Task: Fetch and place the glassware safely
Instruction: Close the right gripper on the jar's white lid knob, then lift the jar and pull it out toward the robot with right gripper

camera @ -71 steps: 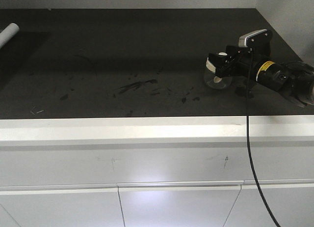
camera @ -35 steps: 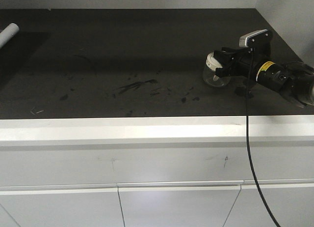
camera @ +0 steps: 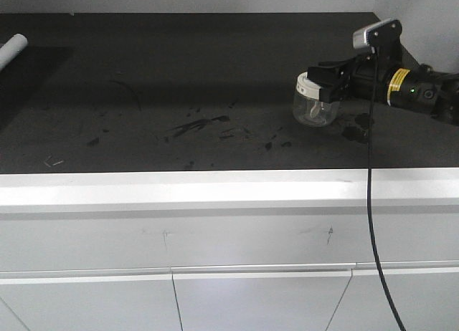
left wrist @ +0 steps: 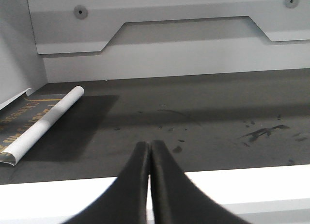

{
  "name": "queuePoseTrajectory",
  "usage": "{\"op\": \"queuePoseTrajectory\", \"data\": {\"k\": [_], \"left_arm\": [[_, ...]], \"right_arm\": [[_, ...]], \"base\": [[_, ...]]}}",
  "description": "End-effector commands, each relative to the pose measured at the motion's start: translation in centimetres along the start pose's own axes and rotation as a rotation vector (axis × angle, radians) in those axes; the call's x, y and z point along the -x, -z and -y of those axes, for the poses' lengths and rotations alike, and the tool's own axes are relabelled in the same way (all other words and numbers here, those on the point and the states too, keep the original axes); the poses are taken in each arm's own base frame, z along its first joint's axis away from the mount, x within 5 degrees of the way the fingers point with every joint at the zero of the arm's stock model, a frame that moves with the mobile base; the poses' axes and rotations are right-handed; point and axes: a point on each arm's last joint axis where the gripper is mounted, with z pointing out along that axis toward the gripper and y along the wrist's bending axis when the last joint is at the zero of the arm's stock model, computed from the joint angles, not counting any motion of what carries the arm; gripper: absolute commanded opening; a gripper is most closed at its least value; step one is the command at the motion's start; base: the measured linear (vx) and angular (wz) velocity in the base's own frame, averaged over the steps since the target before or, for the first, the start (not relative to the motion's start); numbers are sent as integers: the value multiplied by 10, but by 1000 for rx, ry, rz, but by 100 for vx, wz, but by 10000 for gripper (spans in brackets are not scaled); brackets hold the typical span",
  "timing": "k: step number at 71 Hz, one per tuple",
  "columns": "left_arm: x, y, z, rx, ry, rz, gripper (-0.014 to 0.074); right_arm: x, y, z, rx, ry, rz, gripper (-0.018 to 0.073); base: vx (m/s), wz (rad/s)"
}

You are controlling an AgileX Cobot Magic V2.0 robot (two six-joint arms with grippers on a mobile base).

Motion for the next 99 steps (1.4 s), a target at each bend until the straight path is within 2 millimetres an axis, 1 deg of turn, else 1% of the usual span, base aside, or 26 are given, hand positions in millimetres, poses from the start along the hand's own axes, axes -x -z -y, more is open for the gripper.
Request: {"op": "queuePoseTrajectory", "data": {"k": [1,18,25,30,32,39,41,47,56,64,77,90,99], "left_arm": [[14,0,0,-7,19,83,-7],[14,0,0,-7,19,83,-7],[14,0,0,-7,19,83,-7],[14,0,0,-7,19,83,-7],[14,0,0,-7,19,83,-7],[14,0,0,-7,19,83,-7],[14,0,0,-7,19,83,-7],[14,0,0,-7,19,83,-7],[14,0,0,-7,19,83,-7],[14,0,0,-7,19,83,-7],[14,0,0,-7,19,83,-7],[14,0,0,-7,19,83,-7],[14,0,0,-7,19,83,-7]], "right_arm": [[51,26,-14,18,8,85,-3],[78,51,-29,-18,17,29,-3],[86,59,-34,-24,15,25,-3],[86,62,-38,-20,-11,36,-3],[85,64,-40,-25,-24,42,-3],[69,70,-48,-36,-30,42,-3],[62,72,-52,-33,-19,38,-3],[52,82,-66,-24,-4,70,-3],[51,101,-87,-8,15,185,-3],[48,116,-109,56,41,260,-2],[39,138,-140,145,48,293,-2],[33,164,-168,146,73,313,-2],[29,177,-183,155,100,307,-2]], "base": [[0,0],[0,0],[0,0],[0,0],[0,0],[0,0],[0,0],[0,0],[0,0],[0,0],[0,0],[0,0],[0,0]]}}
